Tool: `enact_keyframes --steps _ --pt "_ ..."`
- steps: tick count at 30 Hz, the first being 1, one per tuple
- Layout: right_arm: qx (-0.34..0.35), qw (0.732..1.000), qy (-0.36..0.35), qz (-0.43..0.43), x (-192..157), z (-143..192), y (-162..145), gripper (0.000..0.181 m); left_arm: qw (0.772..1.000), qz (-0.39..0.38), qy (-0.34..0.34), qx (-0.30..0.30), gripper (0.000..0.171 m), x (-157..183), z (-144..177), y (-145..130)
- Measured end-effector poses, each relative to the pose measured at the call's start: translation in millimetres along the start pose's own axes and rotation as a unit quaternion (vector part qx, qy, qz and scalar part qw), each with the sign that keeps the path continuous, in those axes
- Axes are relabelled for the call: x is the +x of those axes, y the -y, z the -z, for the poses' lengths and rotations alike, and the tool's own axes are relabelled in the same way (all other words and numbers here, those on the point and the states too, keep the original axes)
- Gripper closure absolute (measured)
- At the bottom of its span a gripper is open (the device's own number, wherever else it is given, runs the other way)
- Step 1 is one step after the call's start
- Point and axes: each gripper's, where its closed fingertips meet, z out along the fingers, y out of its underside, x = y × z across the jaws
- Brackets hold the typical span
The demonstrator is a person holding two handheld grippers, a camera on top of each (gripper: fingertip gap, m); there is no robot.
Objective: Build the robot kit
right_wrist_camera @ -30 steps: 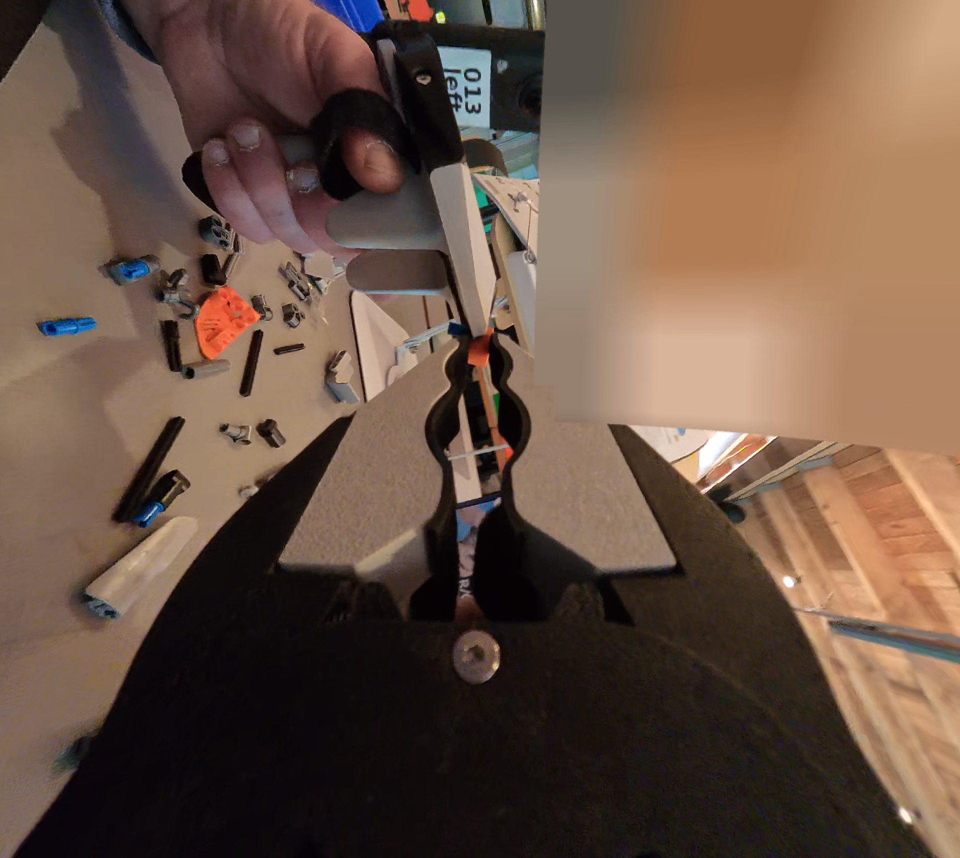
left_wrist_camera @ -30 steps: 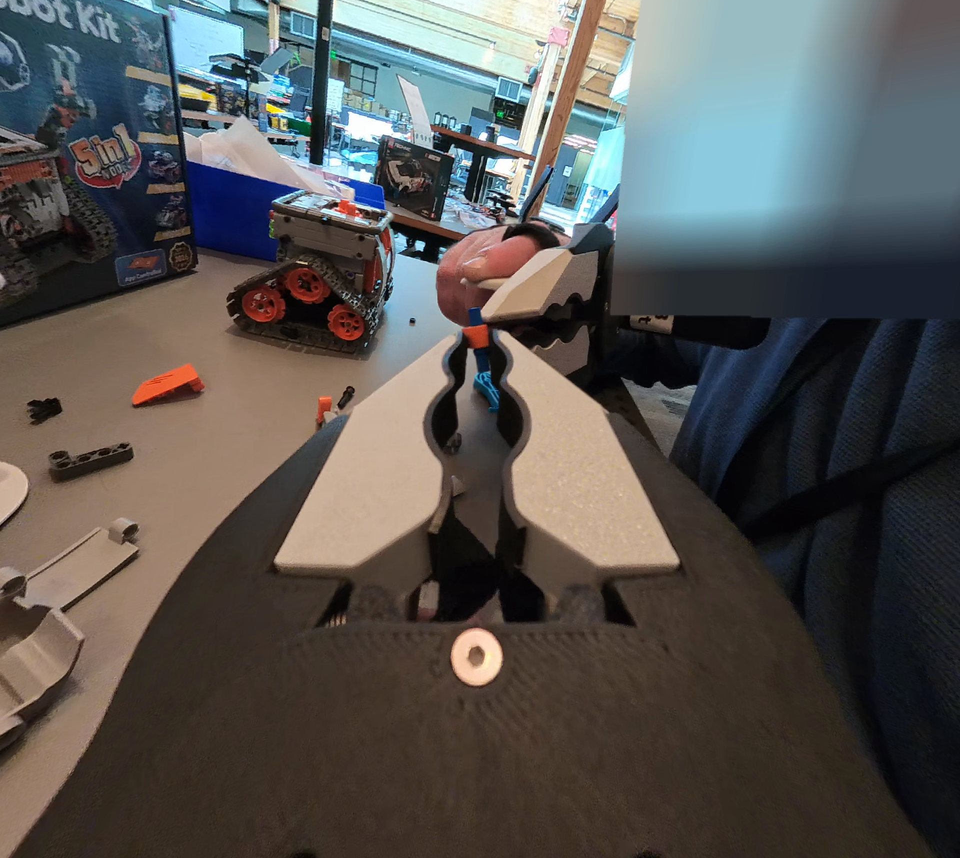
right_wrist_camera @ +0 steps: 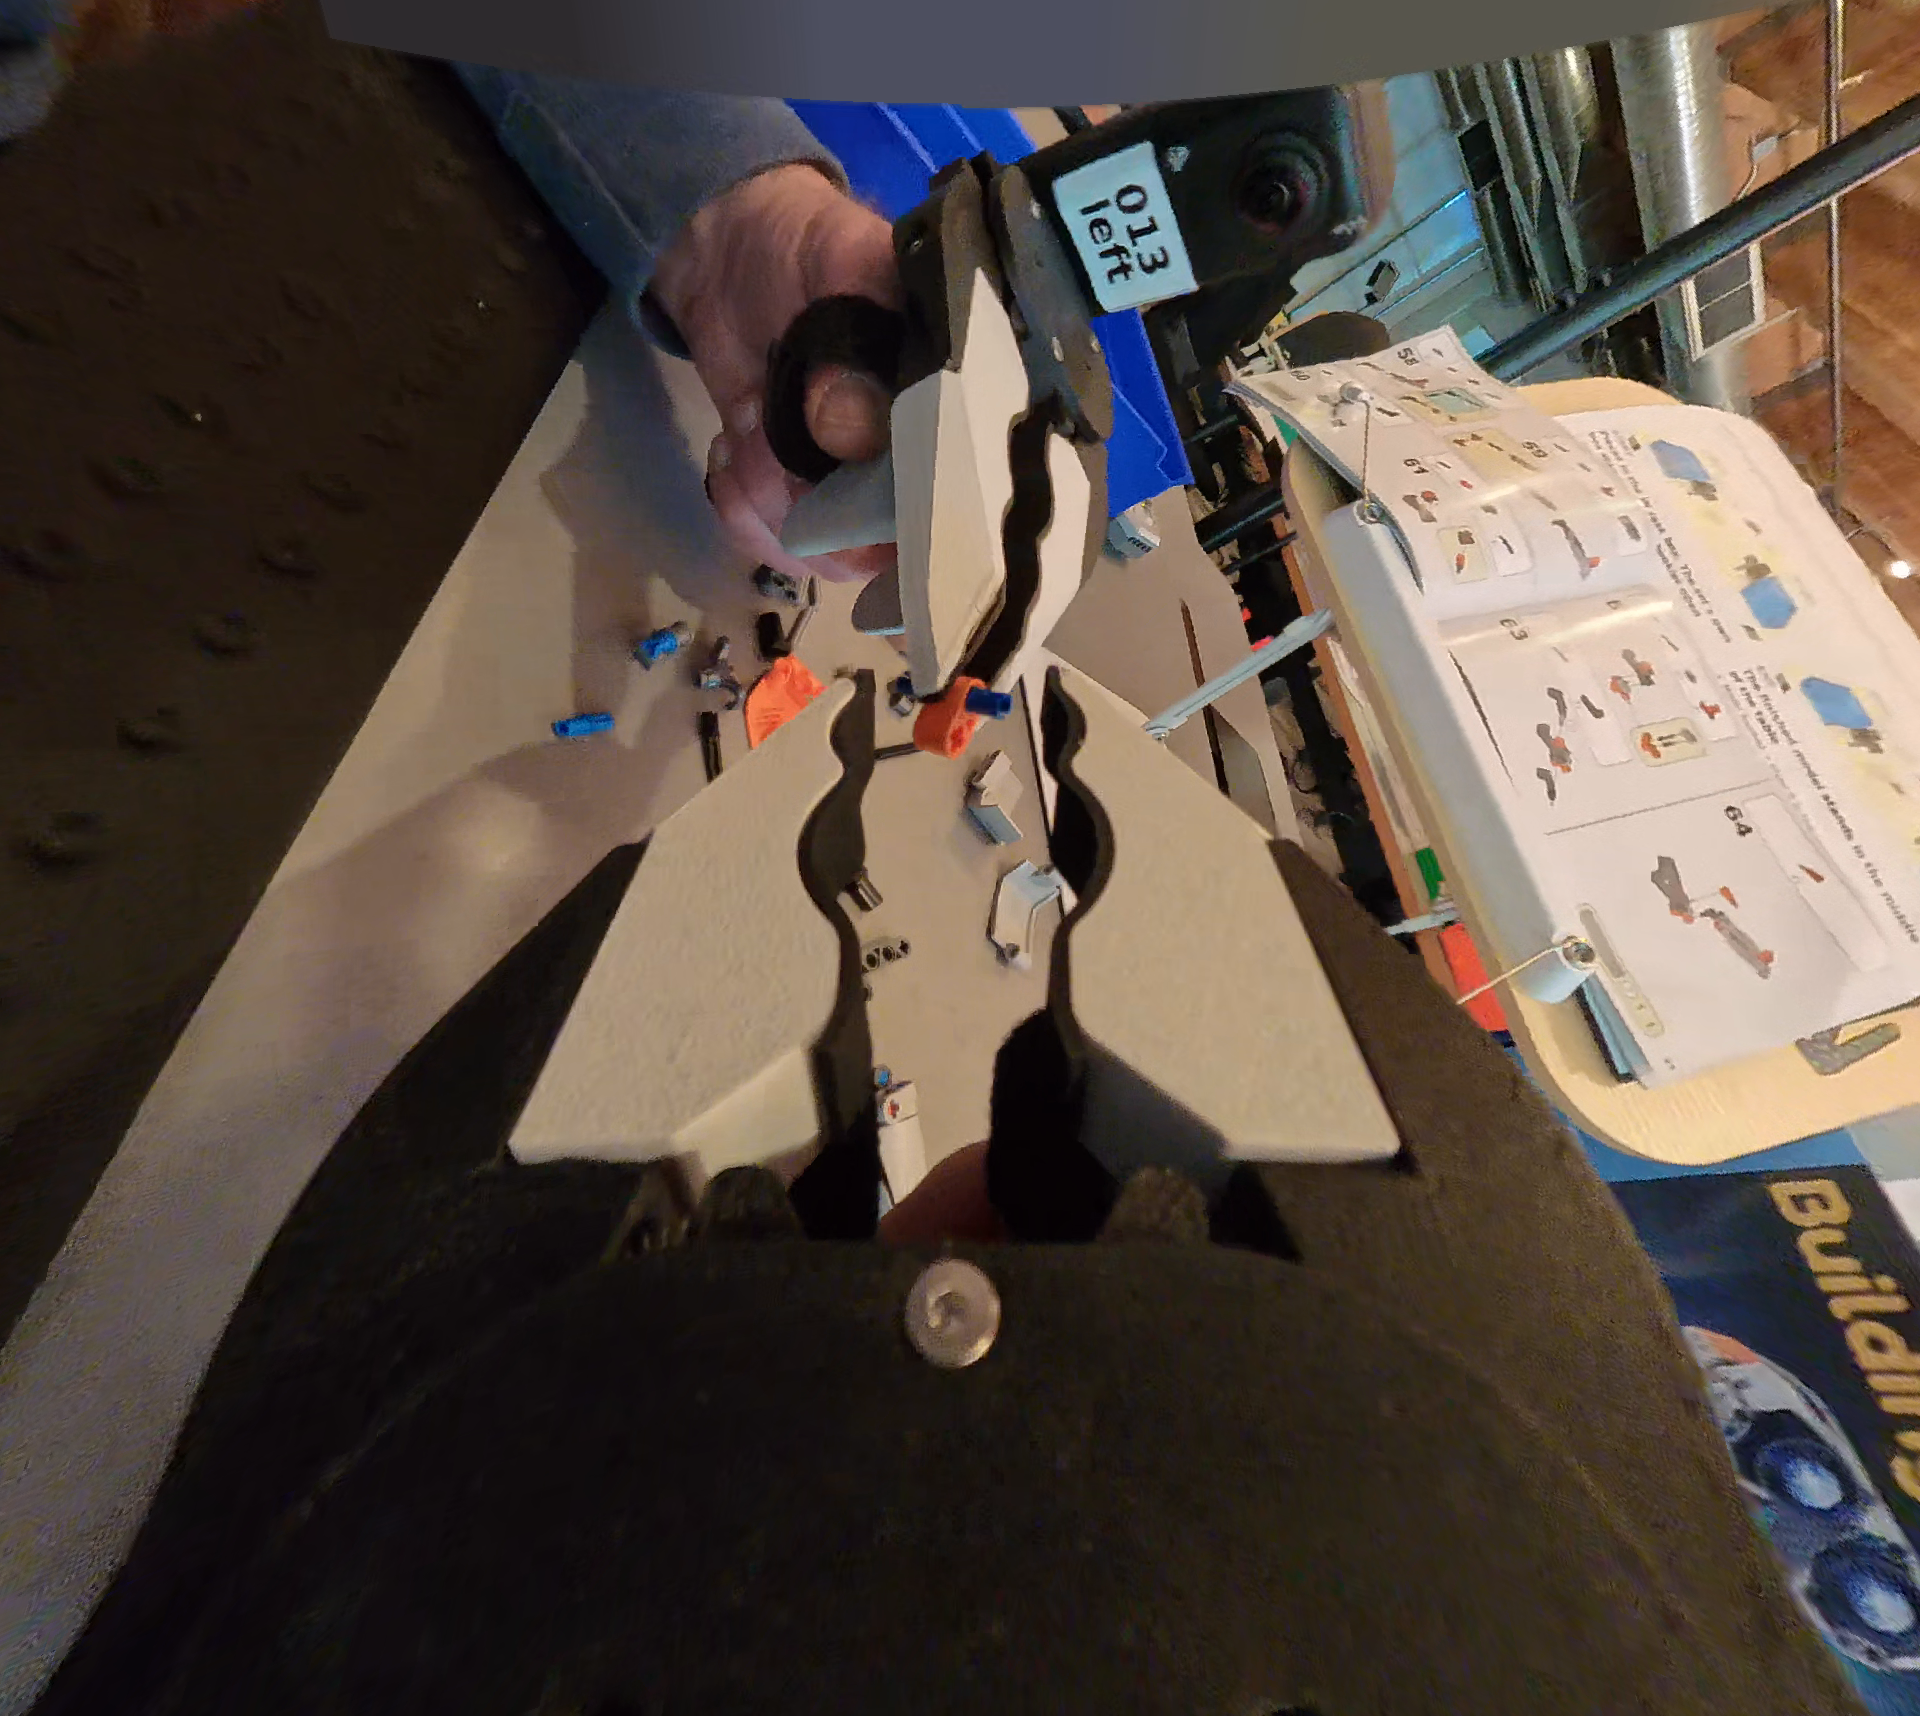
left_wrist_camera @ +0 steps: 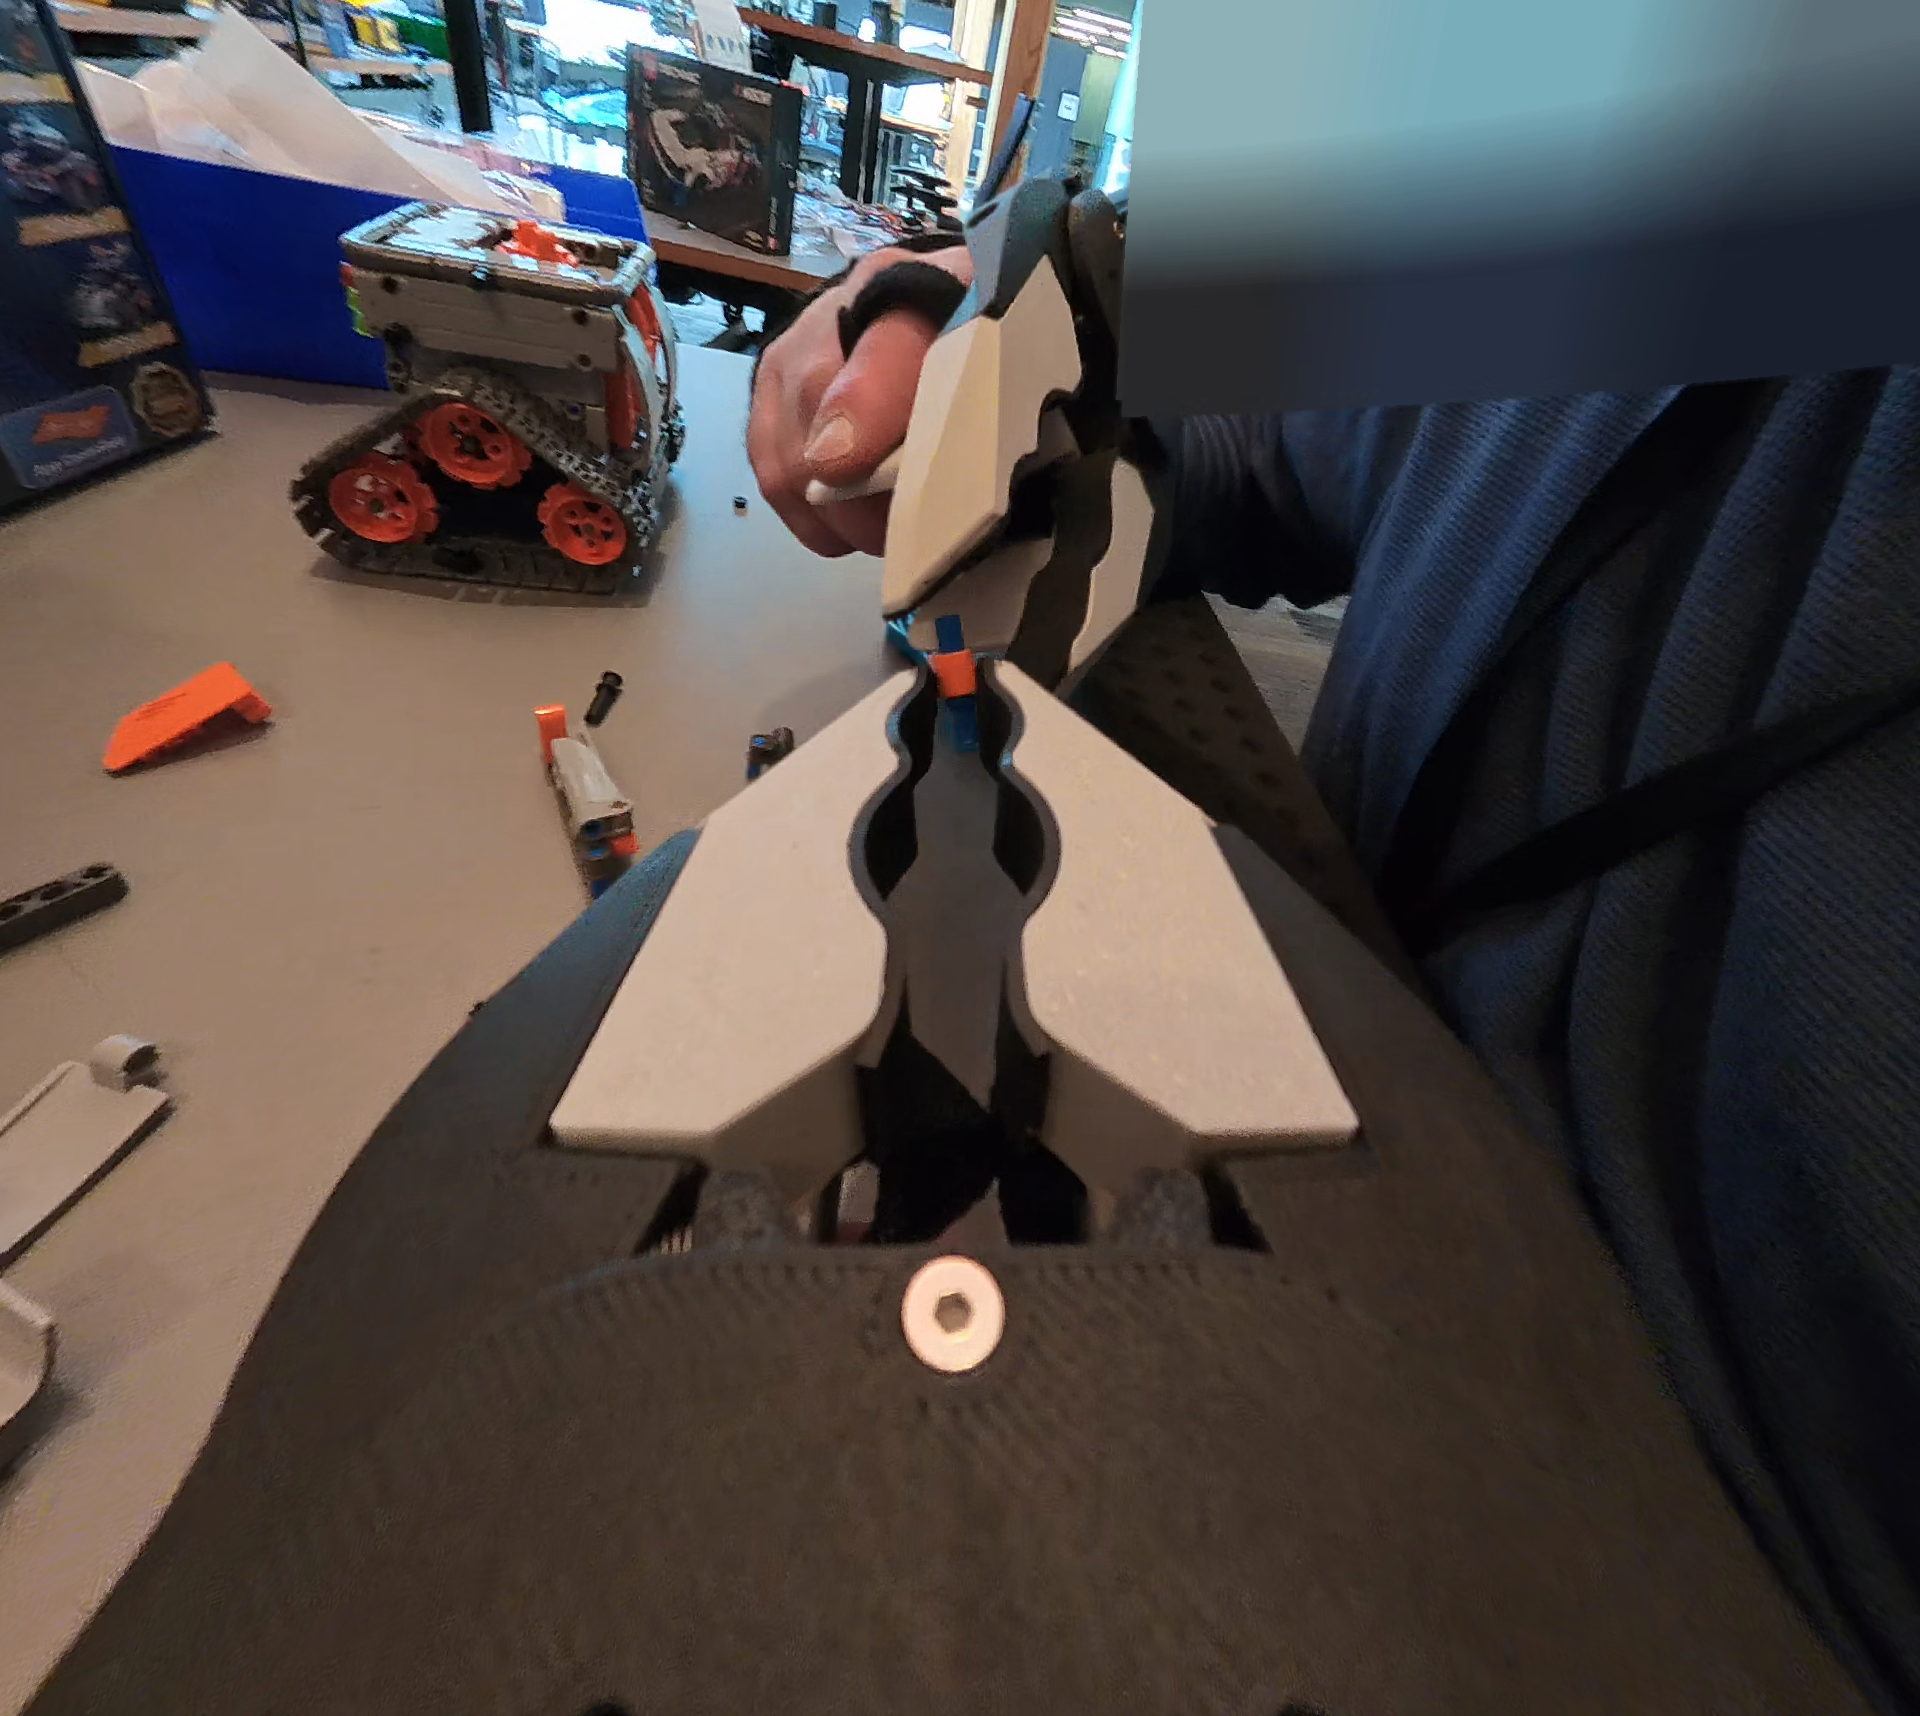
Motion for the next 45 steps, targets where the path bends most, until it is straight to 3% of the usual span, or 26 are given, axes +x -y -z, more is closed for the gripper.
enact_keyframes --steps 7,15,25,31,34,45 --pt "-0.009 0.999 -0.022 -0.024 11 0 -9 0.152 0.998 0.050 -0.024 0.024 0.166 -3 5 6" --pt "0.006 1.000 0.002 -0.025 3 1 0 0.153 0.995 0.079 -0.062 0.028 0.166 3 5 5" --pt "-0.009 0.998 0.031 0.050 -15 2 4 0.163 0.992 0.076 -0.098 -0.009 0.166 18 -1 -7" --pt "-0.006 0.994 0.093 0.049 -35 9 9 0.163 0.988 0.062 -0.133 -0.047 0.166 36 -4 -19" --pt "-0.028 0.990 0.126 0.059 -49 7 0 0.181 0.982 0.064 -0.165 -0.058 0.166 49 -5 -22" --pt "-0.047 0.991 0.123 -0.003 -36 11 -14 0.170 0.987 0.047 -0.131 -0.081 0.166 39 -9 -32"
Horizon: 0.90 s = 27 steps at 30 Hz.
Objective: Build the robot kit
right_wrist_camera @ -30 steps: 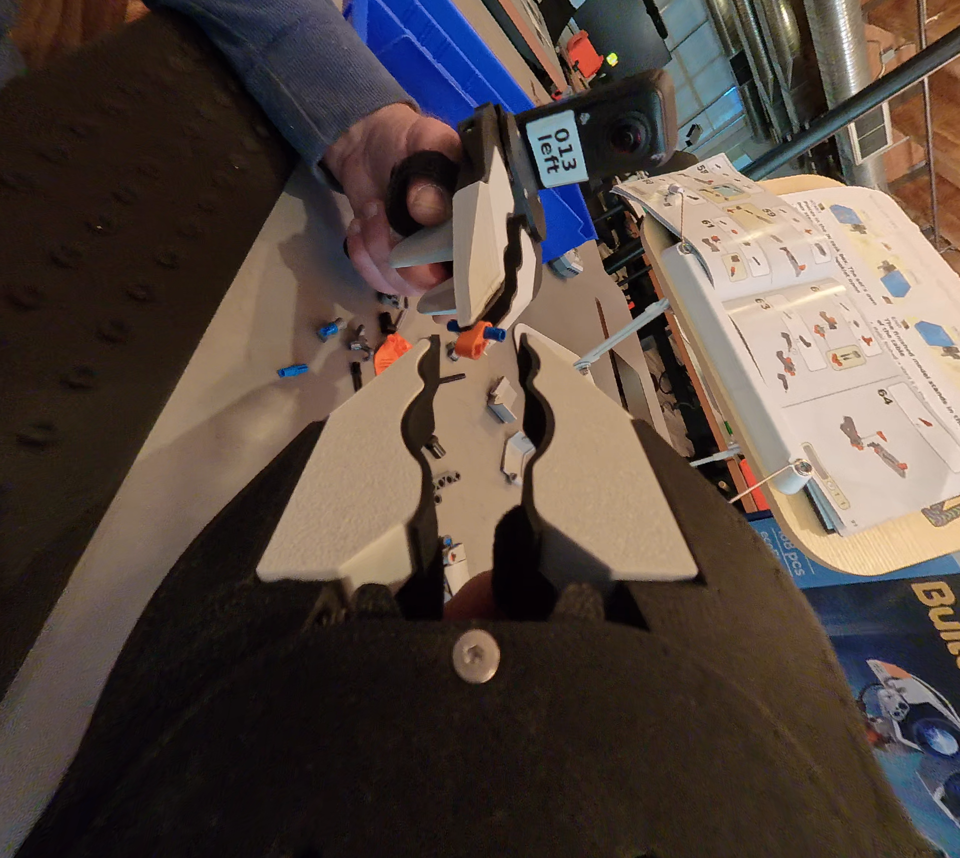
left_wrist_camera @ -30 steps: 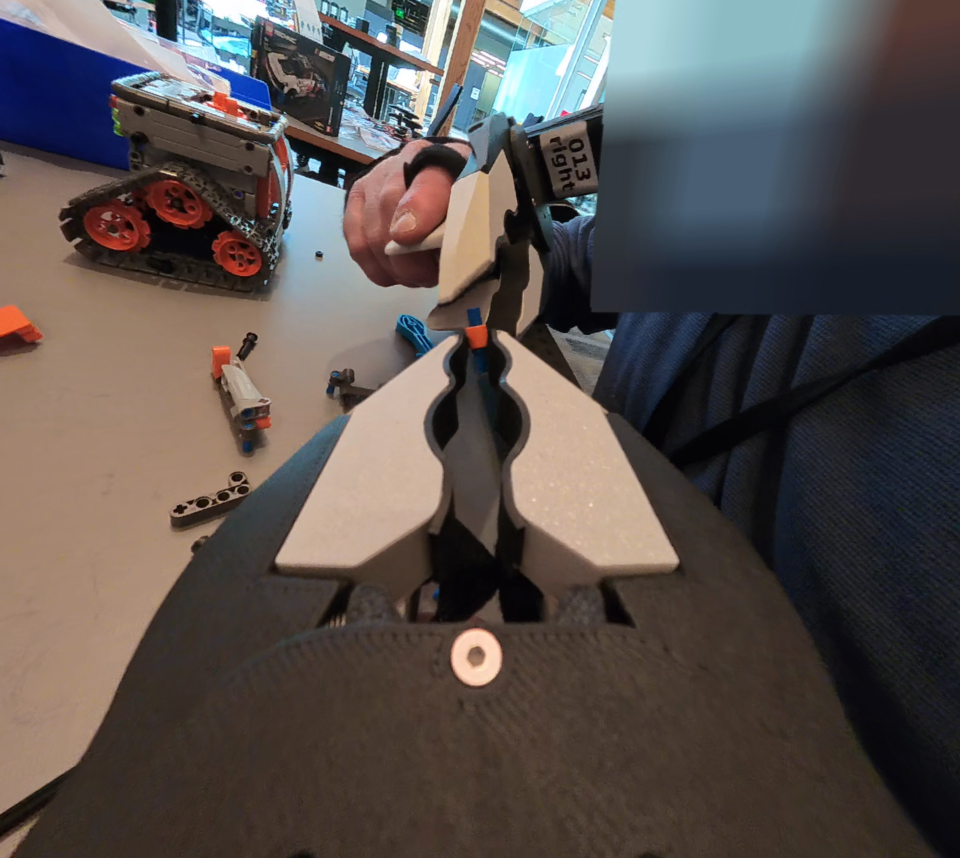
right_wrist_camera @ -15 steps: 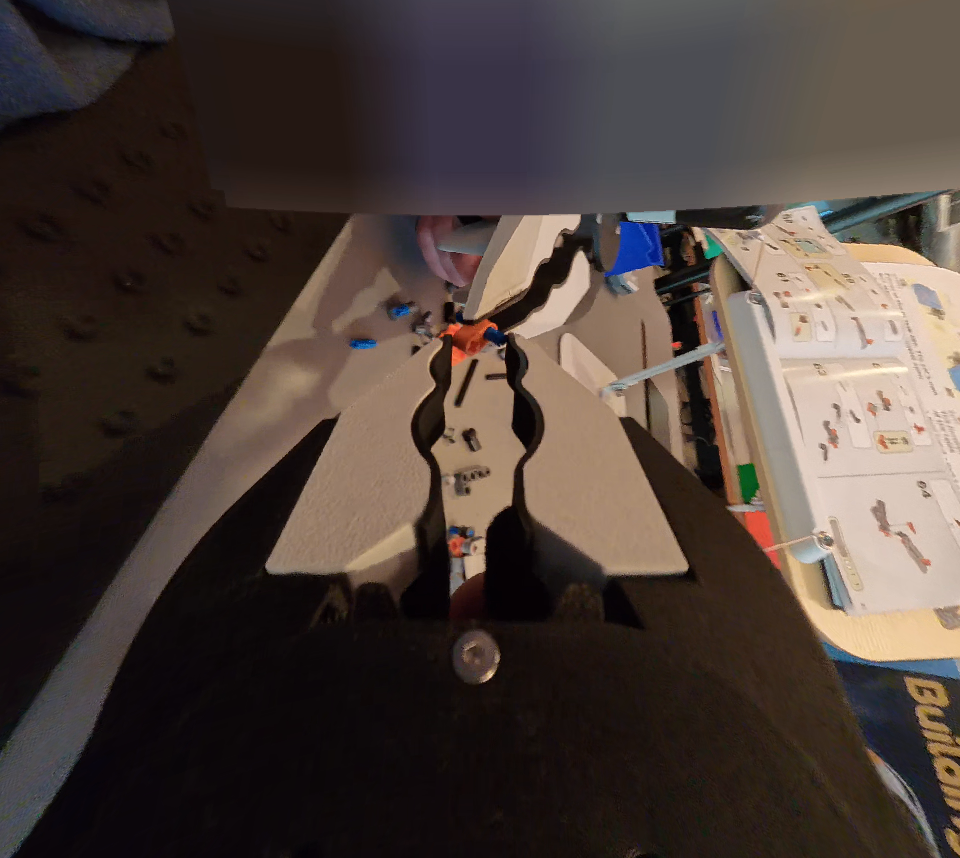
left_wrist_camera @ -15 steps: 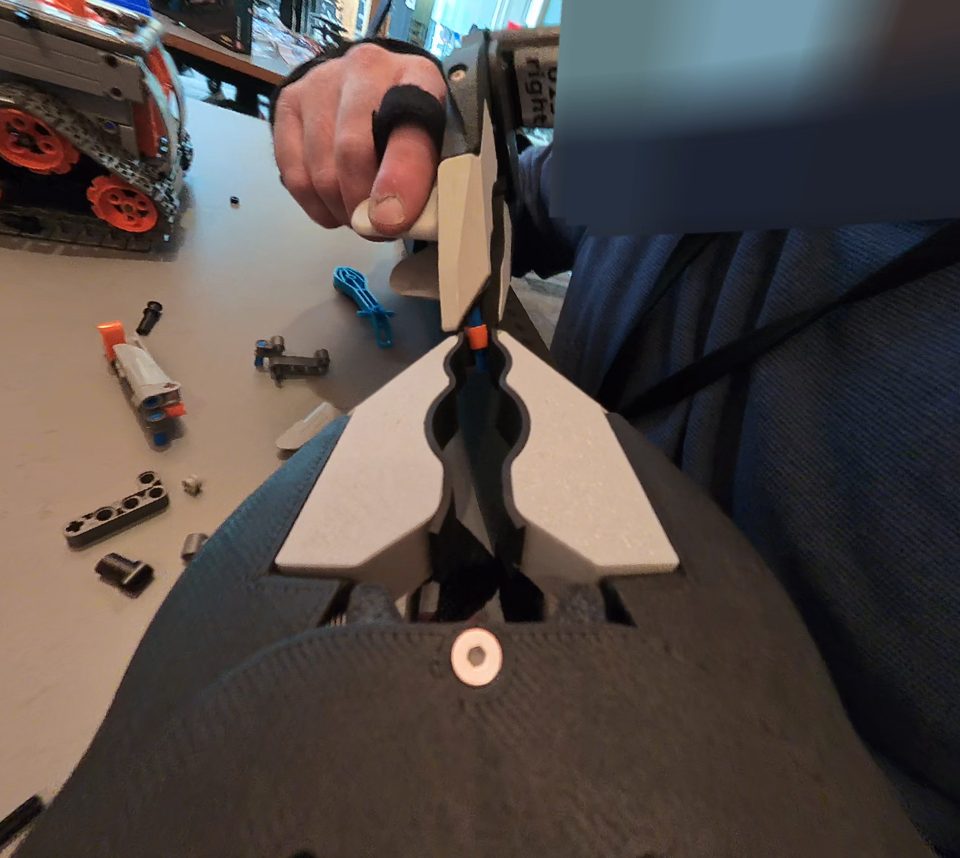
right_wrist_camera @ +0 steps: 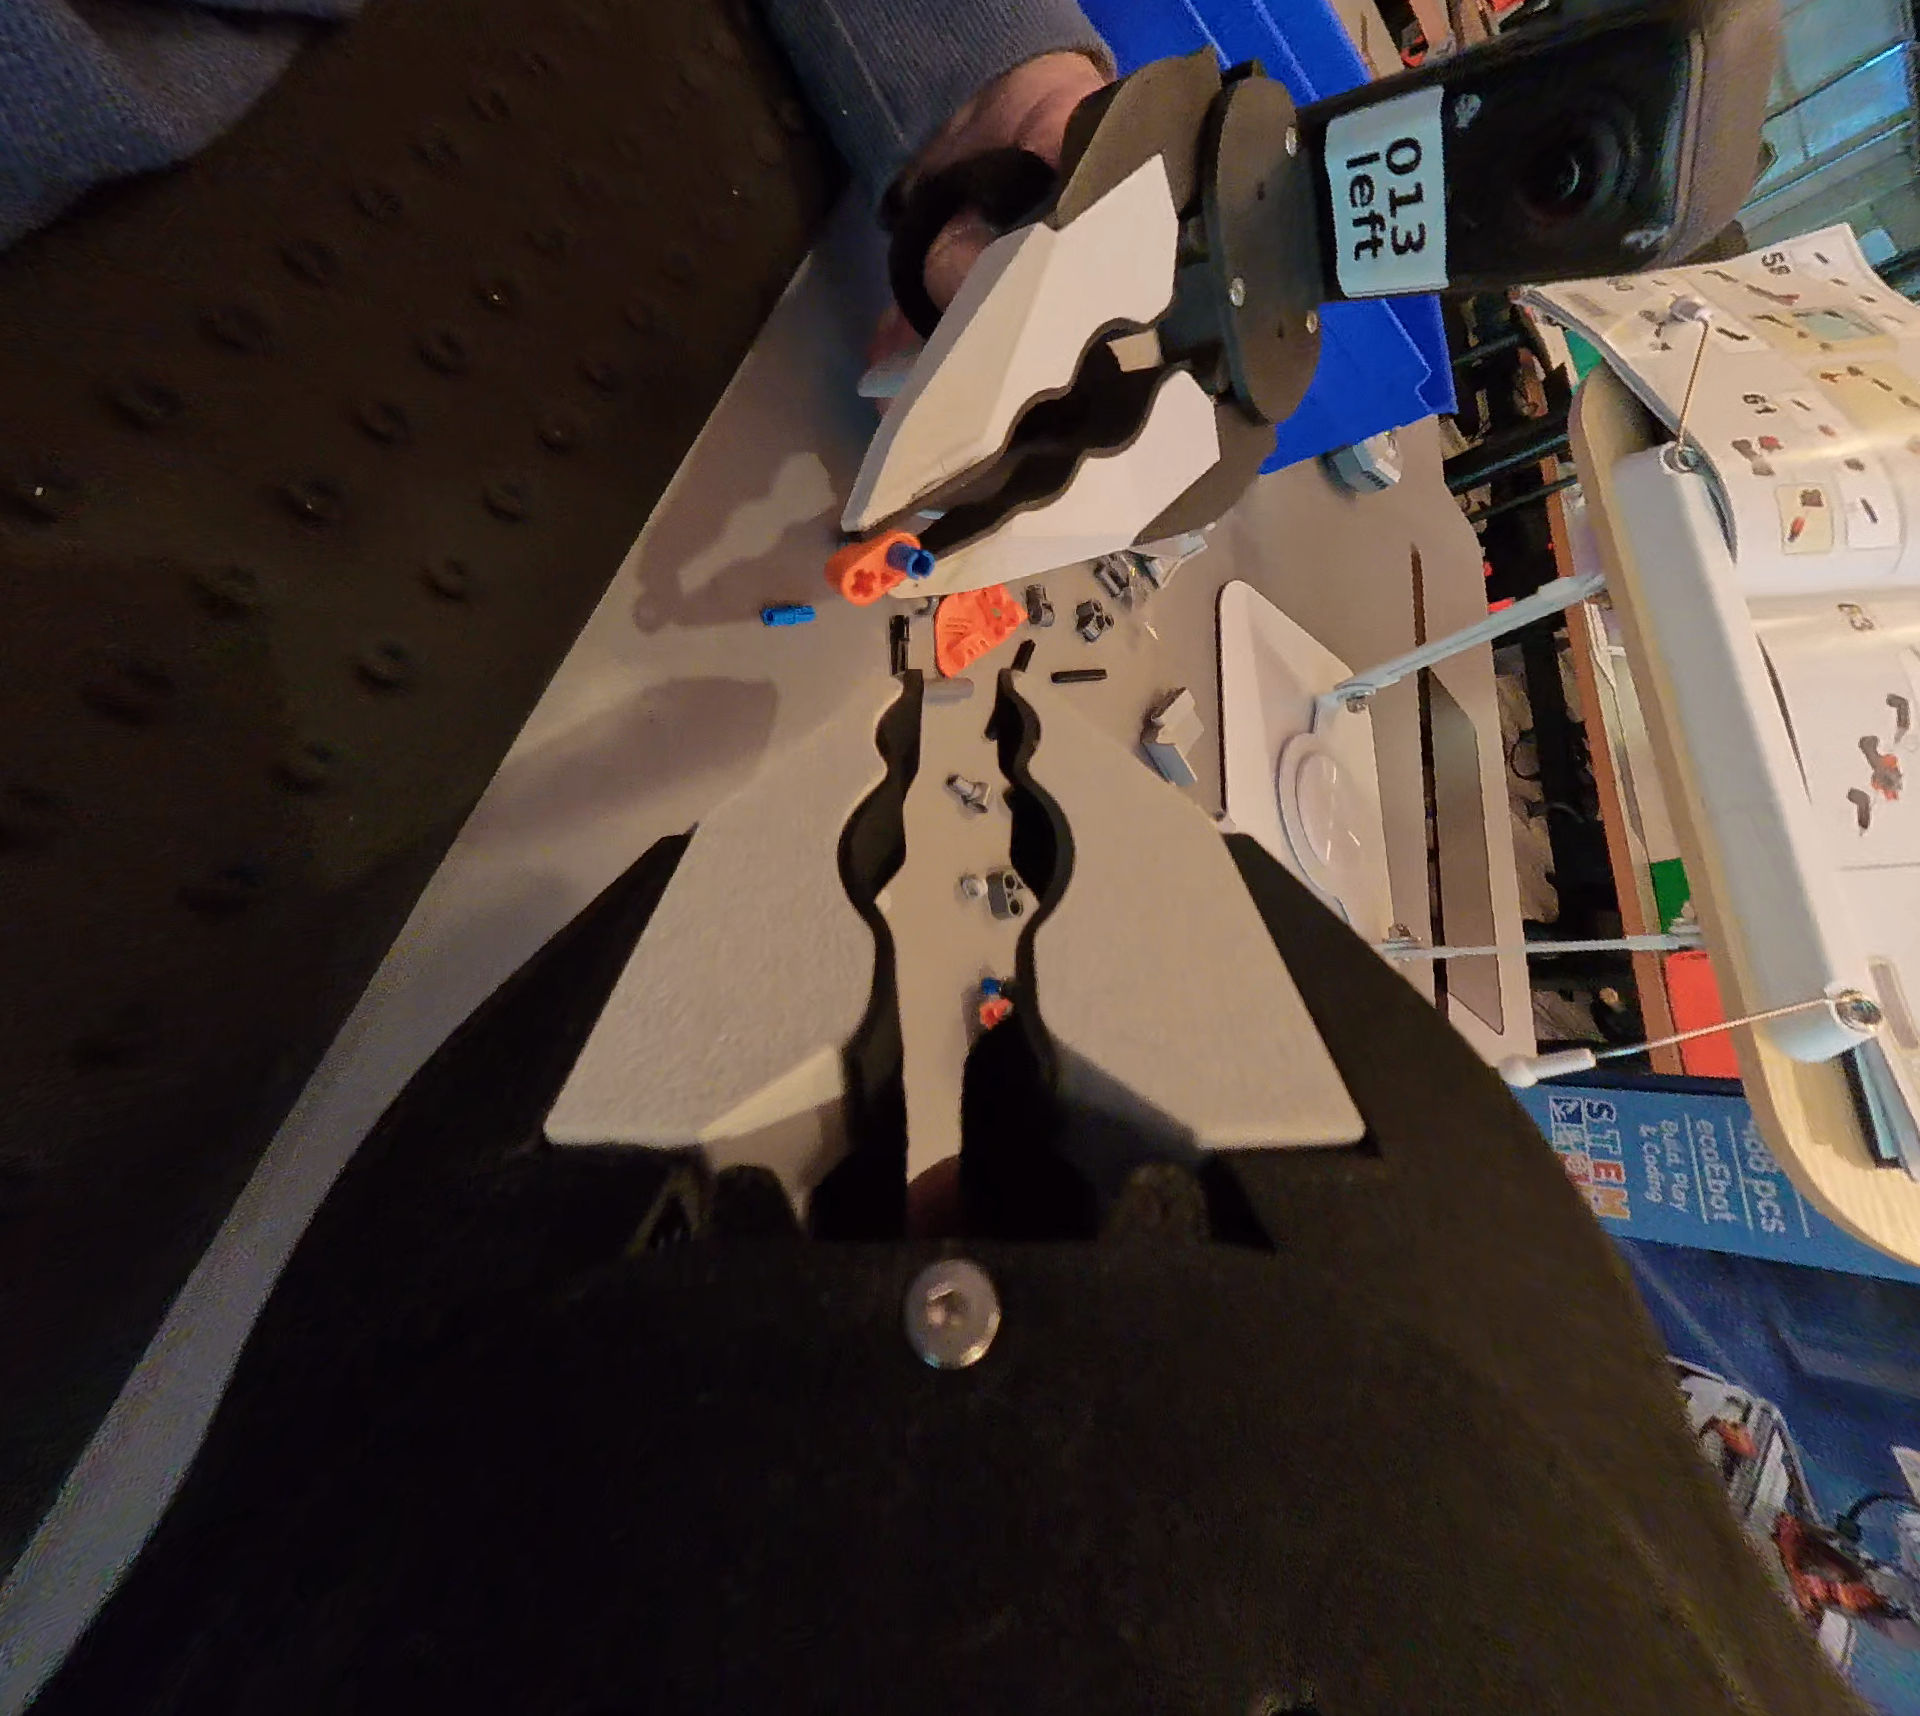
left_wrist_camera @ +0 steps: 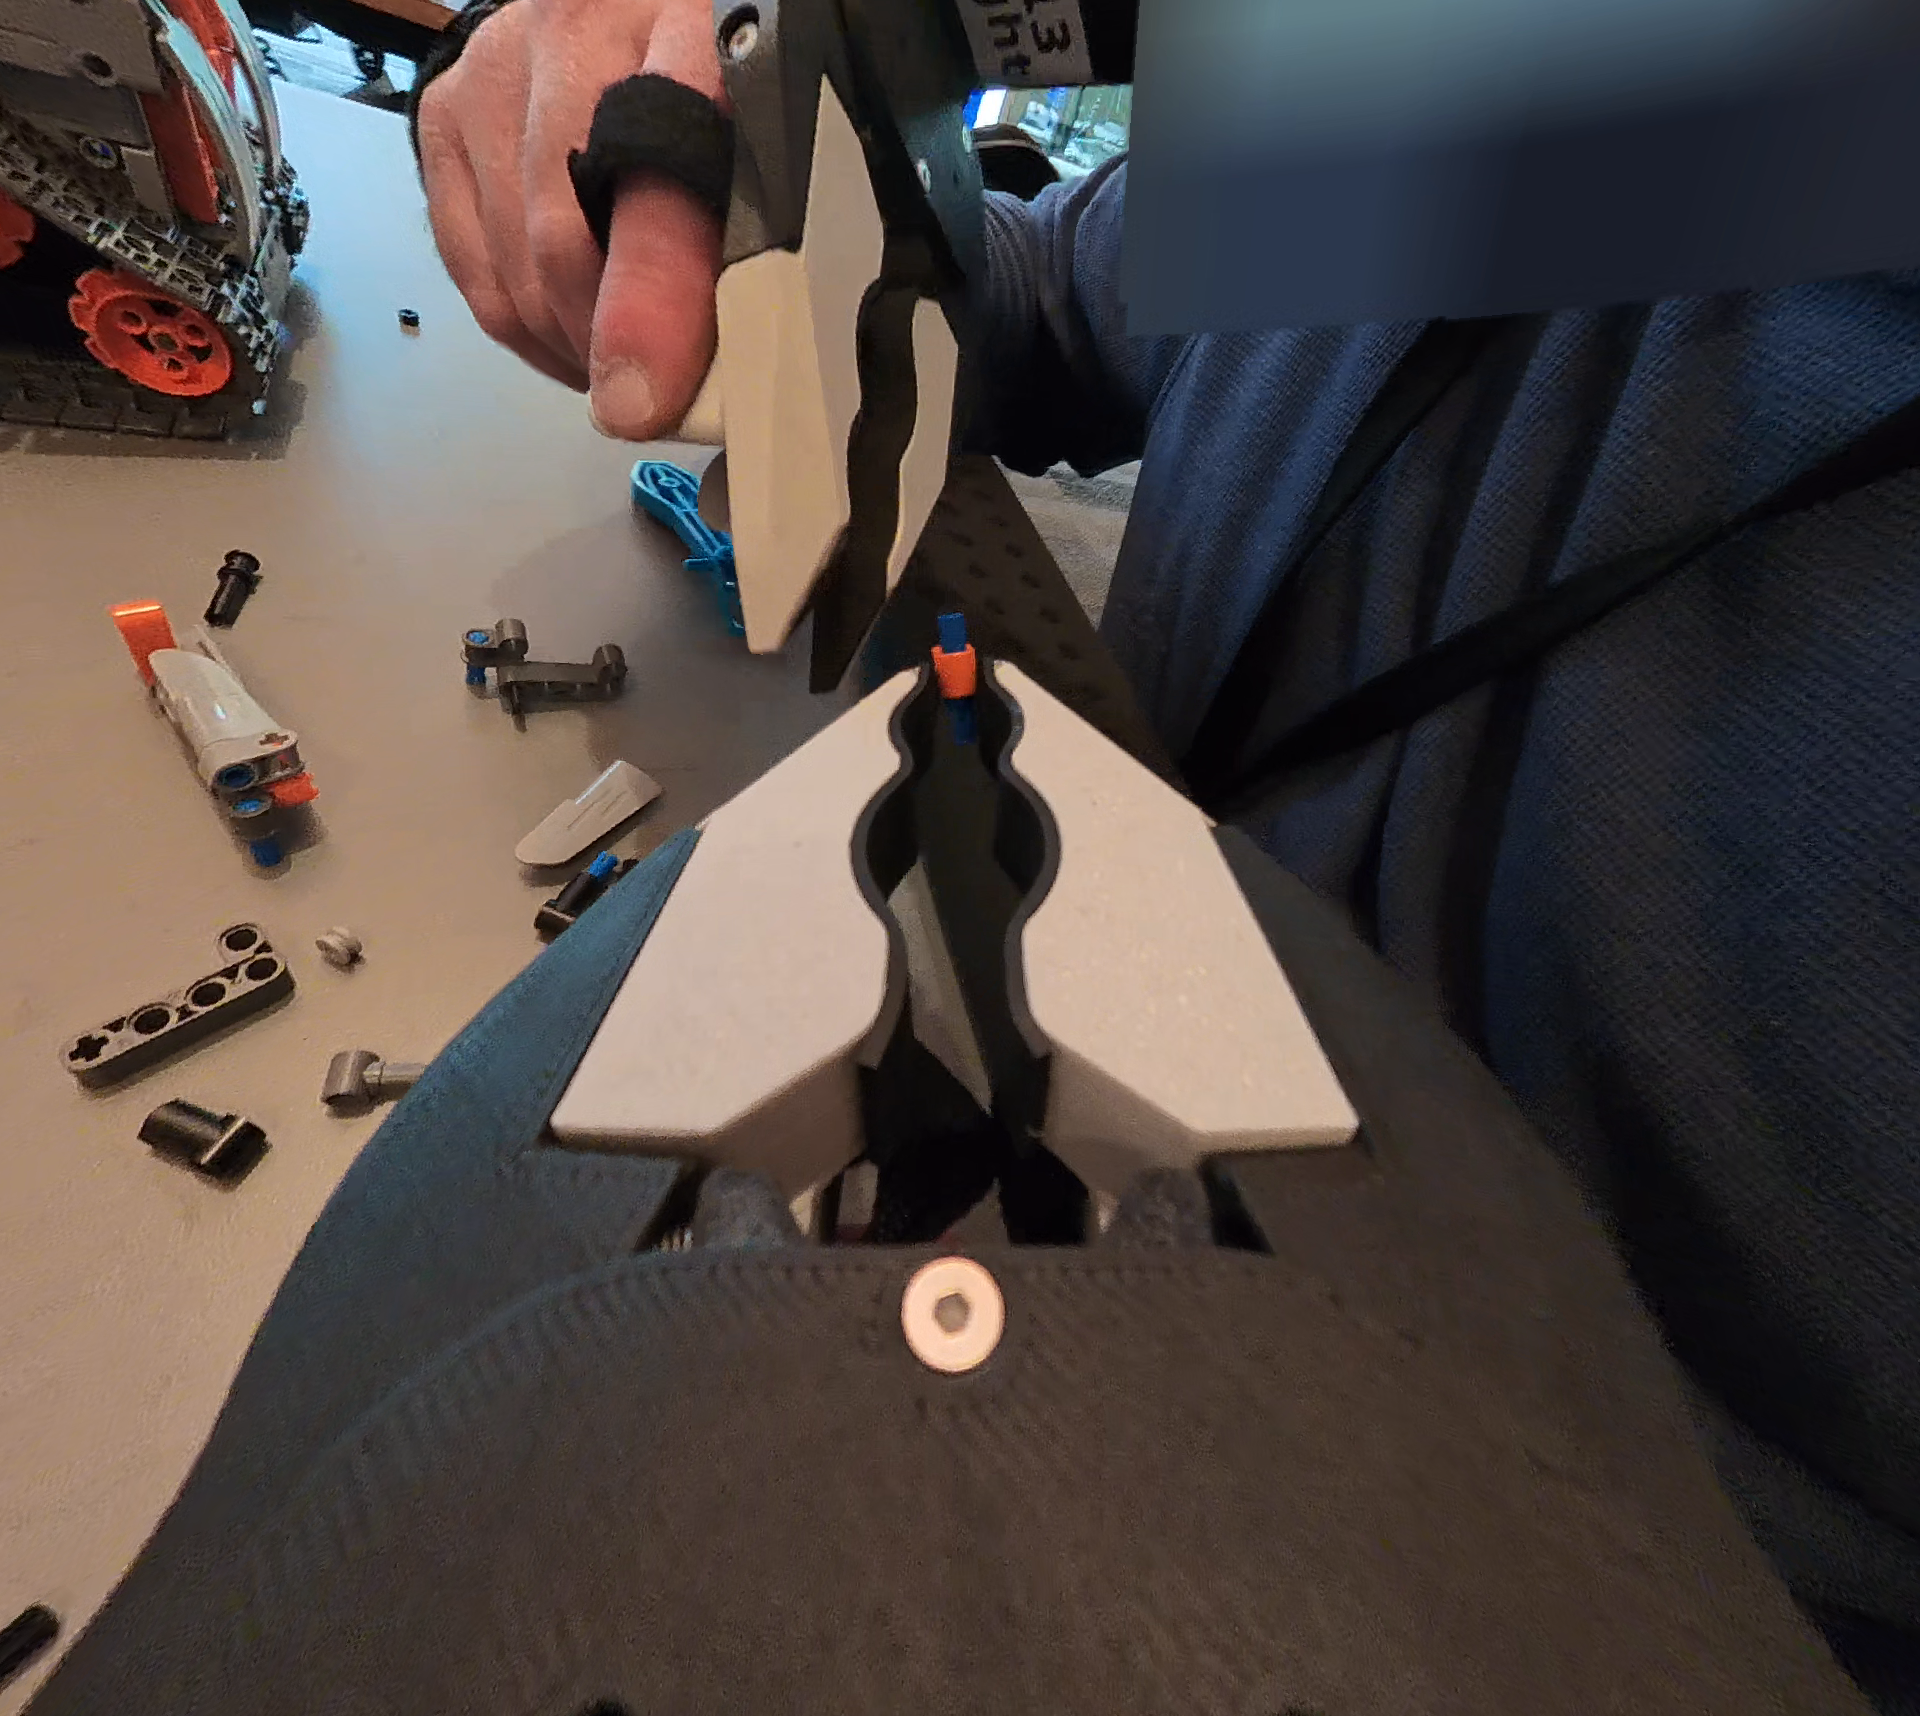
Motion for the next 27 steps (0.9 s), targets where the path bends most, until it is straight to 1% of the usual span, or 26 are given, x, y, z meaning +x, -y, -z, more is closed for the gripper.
enact_keyframes --steps 7,27 --pt "-0.016 1.000 -0.009 -0.016 6 2 -12 0.169 0.999 -0.010 0.035 0.001 0.165 -11 2 1" --pt "-0.015 0.999 -0.015 -0.033 10 1 -20 0.169 0.999 -0.011 0.042 -0.008 0.166 -13 0 -2"
